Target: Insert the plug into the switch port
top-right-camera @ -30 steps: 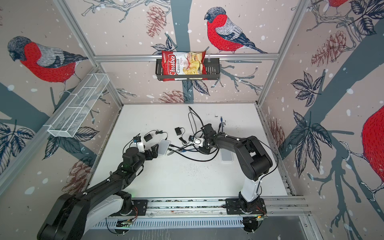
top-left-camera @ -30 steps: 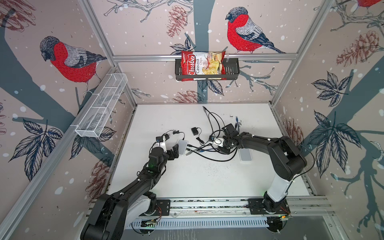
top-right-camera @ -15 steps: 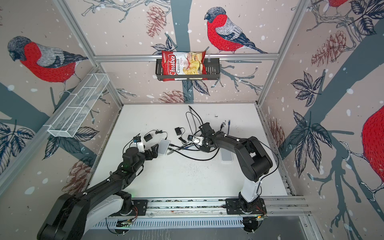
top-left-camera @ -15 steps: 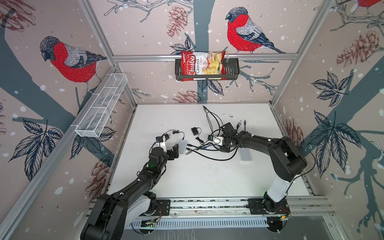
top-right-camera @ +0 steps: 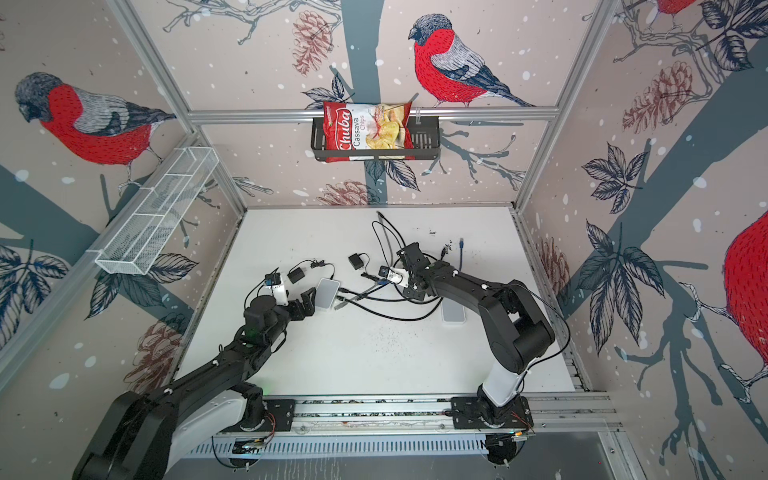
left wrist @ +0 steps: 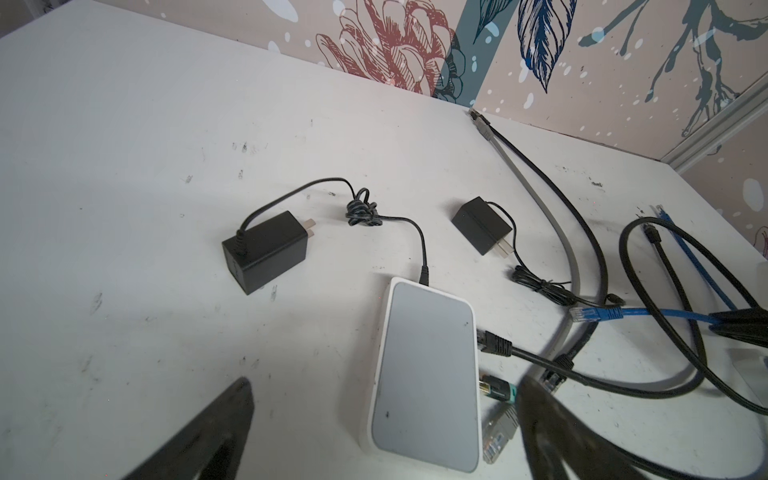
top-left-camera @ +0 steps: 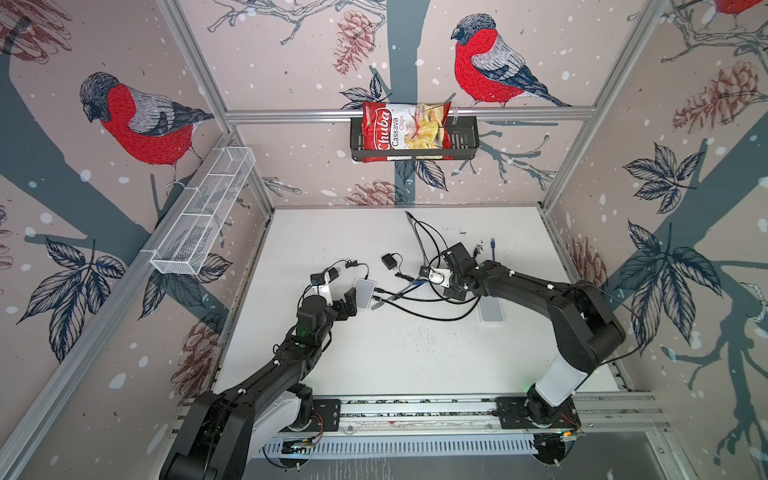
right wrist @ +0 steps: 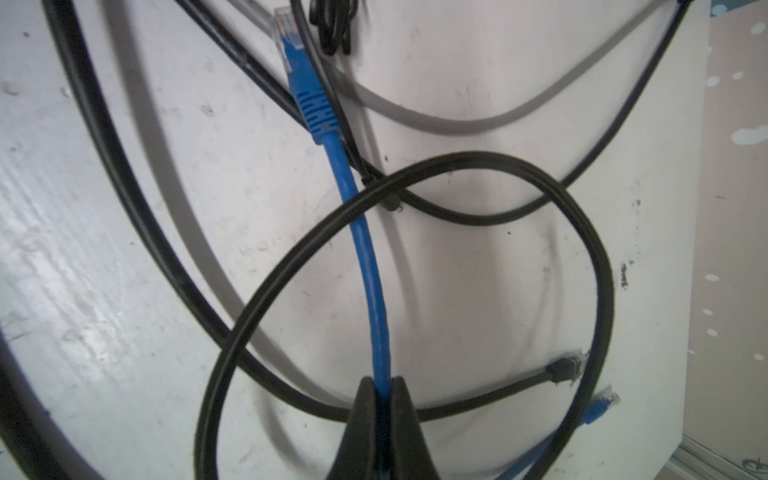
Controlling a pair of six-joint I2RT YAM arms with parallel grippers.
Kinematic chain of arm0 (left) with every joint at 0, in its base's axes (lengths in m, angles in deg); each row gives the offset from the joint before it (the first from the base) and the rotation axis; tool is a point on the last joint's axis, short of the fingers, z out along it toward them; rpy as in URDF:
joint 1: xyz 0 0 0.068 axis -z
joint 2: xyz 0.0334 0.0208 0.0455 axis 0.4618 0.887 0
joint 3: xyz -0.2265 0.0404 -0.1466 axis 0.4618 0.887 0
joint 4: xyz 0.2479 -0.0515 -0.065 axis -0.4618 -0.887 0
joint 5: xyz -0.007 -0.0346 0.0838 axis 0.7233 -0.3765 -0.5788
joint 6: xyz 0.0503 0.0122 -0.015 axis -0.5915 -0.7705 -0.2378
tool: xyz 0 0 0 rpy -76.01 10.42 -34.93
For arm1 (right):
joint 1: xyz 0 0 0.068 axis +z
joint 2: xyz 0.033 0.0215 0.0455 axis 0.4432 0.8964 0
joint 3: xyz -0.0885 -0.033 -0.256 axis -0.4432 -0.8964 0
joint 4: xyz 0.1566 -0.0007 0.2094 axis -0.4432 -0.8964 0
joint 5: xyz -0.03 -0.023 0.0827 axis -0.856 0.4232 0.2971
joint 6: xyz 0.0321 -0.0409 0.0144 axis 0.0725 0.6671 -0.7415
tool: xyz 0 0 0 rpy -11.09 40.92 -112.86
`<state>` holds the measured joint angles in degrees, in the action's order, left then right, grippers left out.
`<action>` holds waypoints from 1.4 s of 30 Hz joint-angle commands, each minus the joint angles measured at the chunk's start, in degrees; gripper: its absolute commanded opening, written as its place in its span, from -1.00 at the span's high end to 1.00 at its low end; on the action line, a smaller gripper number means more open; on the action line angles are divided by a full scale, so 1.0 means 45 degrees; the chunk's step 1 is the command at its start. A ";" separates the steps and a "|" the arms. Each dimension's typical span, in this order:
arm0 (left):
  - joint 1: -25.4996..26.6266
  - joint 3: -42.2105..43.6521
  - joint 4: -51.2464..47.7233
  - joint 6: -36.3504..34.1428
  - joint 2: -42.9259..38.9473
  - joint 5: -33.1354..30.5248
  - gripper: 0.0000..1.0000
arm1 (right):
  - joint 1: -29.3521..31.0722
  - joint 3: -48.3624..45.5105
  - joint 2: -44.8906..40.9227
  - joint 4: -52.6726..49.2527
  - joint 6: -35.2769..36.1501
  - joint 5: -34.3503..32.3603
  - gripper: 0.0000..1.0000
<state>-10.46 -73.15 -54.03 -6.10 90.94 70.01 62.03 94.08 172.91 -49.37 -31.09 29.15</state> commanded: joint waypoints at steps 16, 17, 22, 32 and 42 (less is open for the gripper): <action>-0.0010 0.0102 -0.0032 0.0220 -0.0449 -0.0197 -0.93 | 0.0173 0.0819 0.0797 -0.1333 -0.0665 -0.2620 1.00; -0.0011 0.0105 -0.0028 0.0225 -0.0448 -0.0211 -0.93 | 0.0099 0.0844 0.0720 -0.1360 -0.0621 -0.2607 1.00; 0.0002 0.0098 -0.0057 0.0223 -0.0448 -0.0209 -0.93 | -0.0177 0.0911 0.0383 -0.1568 -0.0392 -0.2815 1.00; -0.0002 0.0060 0.0010 0.0189 -0.0370 -0.0154 -0.93 | -0.0393 0.1022 -0.0071 -0.1596 -0.0169 -0.2993 1.00; -0.0001 0.0073 0.0006 0.0126 -0.0488 -0.0070 -0.93 | -0.0712 0.1203 -0.1967 -0.2503 0.1127 0.0418 1.00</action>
<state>-10.46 -72.63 -54.47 -5.12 88.91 69.47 58.89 98.89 166.23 -59.32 -28.34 24.03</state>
